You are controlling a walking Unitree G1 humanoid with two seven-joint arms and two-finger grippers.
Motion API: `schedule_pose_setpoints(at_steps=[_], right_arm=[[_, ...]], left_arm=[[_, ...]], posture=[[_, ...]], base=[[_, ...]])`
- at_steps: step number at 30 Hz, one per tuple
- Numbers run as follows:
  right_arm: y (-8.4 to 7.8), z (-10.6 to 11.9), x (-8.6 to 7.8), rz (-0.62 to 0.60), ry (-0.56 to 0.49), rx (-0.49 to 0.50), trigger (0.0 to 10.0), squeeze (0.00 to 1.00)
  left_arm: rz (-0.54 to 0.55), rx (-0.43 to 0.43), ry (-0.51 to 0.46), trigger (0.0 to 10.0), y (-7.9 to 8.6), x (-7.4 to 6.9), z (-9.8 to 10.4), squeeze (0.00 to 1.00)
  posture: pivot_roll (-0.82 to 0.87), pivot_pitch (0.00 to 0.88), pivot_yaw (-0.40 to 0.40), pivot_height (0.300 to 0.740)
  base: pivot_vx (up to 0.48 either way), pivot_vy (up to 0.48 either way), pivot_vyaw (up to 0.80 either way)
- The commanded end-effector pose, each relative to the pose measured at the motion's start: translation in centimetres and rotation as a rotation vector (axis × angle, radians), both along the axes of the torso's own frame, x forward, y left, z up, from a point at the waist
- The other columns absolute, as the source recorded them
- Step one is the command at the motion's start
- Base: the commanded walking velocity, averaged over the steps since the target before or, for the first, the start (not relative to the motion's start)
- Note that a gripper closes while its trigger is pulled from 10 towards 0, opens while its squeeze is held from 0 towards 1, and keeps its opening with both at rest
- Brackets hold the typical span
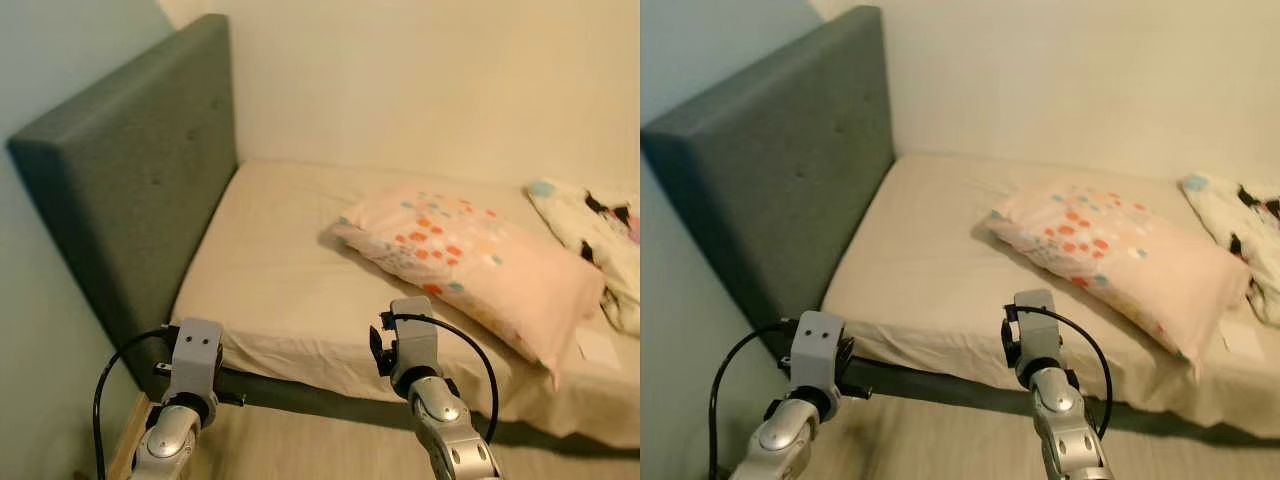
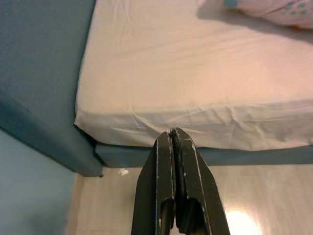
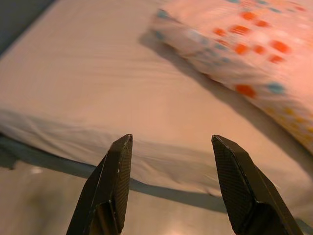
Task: Clean up the room
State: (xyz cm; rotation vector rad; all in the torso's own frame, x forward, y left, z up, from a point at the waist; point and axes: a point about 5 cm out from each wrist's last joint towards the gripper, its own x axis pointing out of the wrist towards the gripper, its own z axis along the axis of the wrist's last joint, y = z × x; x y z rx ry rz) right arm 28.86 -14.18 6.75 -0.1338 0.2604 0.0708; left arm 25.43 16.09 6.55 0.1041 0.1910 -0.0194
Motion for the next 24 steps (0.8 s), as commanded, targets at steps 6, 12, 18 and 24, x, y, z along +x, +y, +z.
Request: schedule_pose_setpoints(at_steps=[6,12,18,24], right_arm=[[-0.34,-0.26,-0.22,-0.007,0.011,-0.005,10.0,0.0],[-0.41,-0.38,-0.19,-0.007,0.02,0.009,10.0,0.0],[0.11,-0.39,0.17,0.045,0.028,0.001,10.0,0.0],[0.18,-0.29,0.37,0.045,0.026,0.007,10.0,0.0]], left_arm=[[-0.016,-0.02,0.008,10.0,-0.59,0.01,-0.14,0.0],[-0.02,-0.006,-0.008,10.0,-0.46,0.08,0.05,0.0],[-0.01,0.014,-0.018,10.0,-0.02,0.26,0.32,0.0],[-0.006,0.011,-0.036,10.0,0.12,0.49,0.65,0.0]], posture=[[-0.05,0.075,-0.058,0.74],[-0.05,0.077,-0.059,0.74],[-0.04,0.078,-0.058,0.74],[-0.04,0.077,-0.059,0.74]], base=[[0.0,0.0,-0.8],[0.0,0.0,-0.8],[0.0,0.0,0.0],[0.0,0.0,0.0]])
